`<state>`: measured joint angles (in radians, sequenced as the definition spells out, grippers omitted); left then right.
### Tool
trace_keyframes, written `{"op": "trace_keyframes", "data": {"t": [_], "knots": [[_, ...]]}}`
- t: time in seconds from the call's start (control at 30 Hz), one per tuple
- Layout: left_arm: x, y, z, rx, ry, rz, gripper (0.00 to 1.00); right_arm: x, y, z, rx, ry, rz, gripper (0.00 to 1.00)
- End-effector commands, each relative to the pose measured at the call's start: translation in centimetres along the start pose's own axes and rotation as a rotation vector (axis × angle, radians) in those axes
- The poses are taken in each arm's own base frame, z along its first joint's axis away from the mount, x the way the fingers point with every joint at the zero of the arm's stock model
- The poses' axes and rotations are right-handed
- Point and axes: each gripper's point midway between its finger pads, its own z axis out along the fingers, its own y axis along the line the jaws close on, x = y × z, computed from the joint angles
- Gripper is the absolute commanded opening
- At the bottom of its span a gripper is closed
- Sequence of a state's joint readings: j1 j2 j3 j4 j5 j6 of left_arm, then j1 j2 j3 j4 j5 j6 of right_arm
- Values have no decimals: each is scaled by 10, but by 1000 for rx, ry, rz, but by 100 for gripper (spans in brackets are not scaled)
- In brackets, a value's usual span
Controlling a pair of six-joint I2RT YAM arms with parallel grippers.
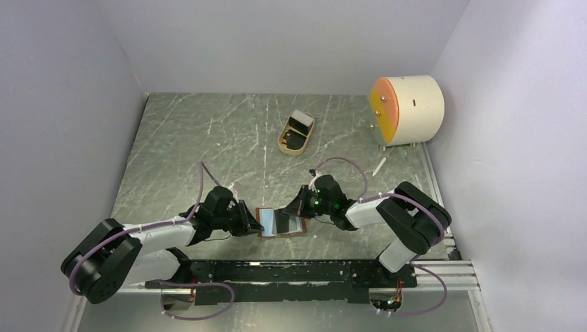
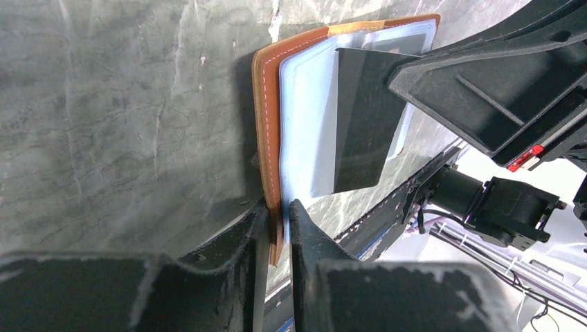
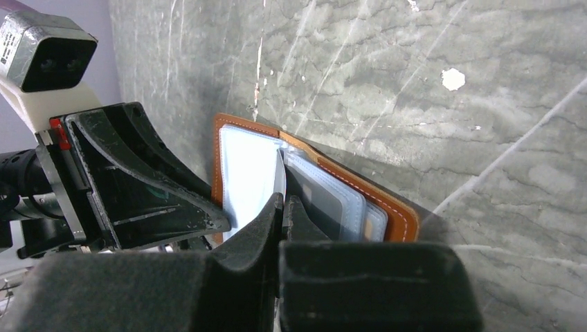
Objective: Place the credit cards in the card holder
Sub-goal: Insert the credit card into the card holder.
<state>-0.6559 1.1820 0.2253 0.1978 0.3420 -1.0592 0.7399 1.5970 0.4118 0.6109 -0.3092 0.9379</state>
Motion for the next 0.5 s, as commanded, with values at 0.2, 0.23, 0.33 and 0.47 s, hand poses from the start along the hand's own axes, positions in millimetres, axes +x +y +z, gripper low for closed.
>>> {"op": "trace_keyframes", "data": {"t": [0.2, 0.23, 0.33, 0.47], "knots": [[-7, -20, -2, 68, -10, 34, 22, 13, -1, 17, -12, 83, -25, 6], [-7, -21, -2, 73, -7, 33, 22, 13, -1, 18, -5, 88, -29, 9], [-7, -22, -3, 74, -5, 36, 22, 10, -11, 16, 73, 85, -50, 23], [-7, -23, -3, 76, -10, 32, 22, 6, -26, 6, 174, 61, -78, 42]]}}
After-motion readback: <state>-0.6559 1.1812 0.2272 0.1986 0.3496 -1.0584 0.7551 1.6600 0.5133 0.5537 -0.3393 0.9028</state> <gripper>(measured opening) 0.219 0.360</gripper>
